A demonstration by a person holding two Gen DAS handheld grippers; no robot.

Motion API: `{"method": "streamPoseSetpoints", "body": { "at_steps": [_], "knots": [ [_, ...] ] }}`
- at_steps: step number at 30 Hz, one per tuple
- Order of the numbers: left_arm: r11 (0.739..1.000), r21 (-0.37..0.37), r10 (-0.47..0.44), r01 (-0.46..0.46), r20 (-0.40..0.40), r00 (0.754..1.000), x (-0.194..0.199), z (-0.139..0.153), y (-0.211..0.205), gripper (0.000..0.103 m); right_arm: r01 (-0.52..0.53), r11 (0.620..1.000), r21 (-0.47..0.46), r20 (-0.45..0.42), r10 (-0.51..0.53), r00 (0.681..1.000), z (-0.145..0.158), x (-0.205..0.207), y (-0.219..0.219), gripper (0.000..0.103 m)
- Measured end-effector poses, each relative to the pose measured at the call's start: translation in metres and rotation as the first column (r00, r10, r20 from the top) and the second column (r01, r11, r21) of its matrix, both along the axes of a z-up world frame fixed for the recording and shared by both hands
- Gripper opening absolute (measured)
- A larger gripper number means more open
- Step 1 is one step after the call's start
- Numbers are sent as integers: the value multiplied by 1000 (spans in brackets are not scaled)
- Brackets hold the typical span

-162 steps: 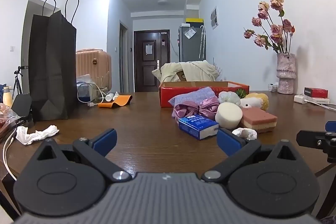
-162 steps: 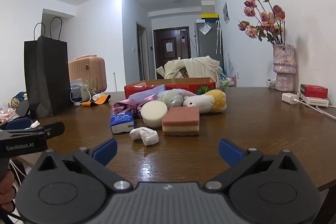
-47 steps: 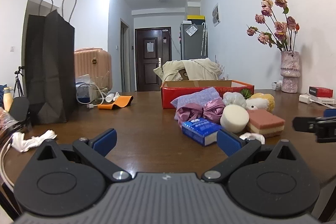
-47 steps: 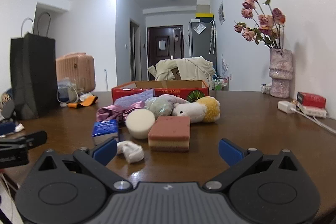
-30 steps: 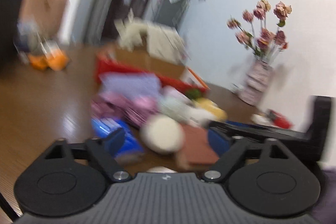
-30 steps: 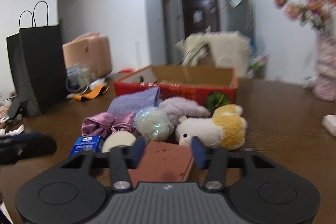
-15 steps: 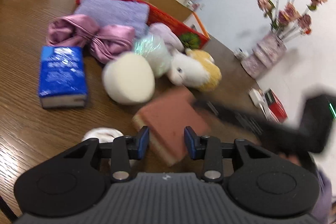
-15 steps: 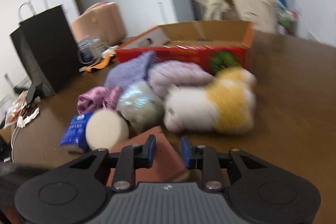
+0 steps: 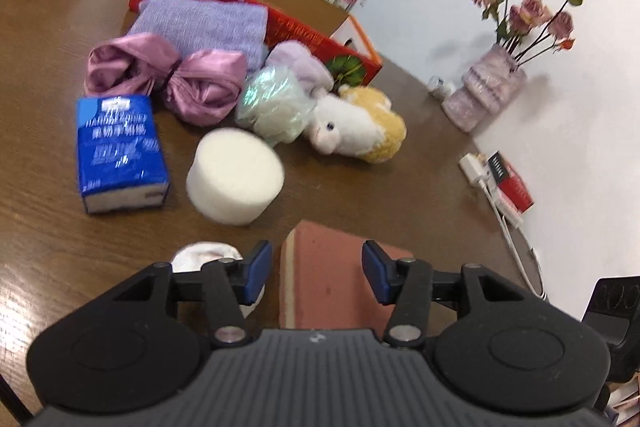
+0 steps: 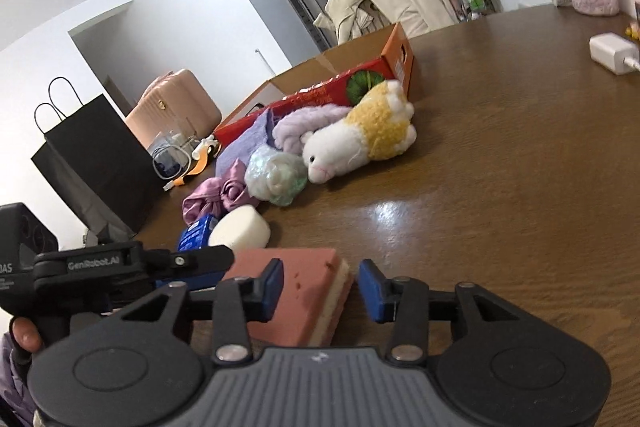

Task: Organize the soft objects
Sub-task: 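Carry the pink sponge into the red cardboard box and open both grippers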

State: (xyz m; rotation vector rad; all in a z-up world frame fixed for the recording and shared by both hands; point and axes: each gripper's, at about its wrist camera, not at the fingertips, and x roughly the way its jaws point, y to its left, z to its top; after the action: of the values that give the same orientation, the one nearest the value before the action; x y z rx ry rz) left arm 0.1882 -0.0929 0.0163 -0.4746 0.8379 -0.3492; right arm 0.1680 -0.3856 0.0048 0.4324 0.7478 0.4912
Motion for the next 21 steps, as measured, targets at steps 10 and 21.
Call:
{"method": "streamPoseSetpoints", "body": {
  "at_steps": [10, 21],
  "knots": [
    [998, 13, -57, 56, 149, 987, -1, 22, -3, 32, 44, 999, 27, 80, -47, 996, 30, 5, 14, 26],
    [998, 19, -62, 59, 294, 954, 226, 128, 6, 33, 92, 994, -60, 211, -77, 974, 127, 242, 42, 26]
  ]
}}
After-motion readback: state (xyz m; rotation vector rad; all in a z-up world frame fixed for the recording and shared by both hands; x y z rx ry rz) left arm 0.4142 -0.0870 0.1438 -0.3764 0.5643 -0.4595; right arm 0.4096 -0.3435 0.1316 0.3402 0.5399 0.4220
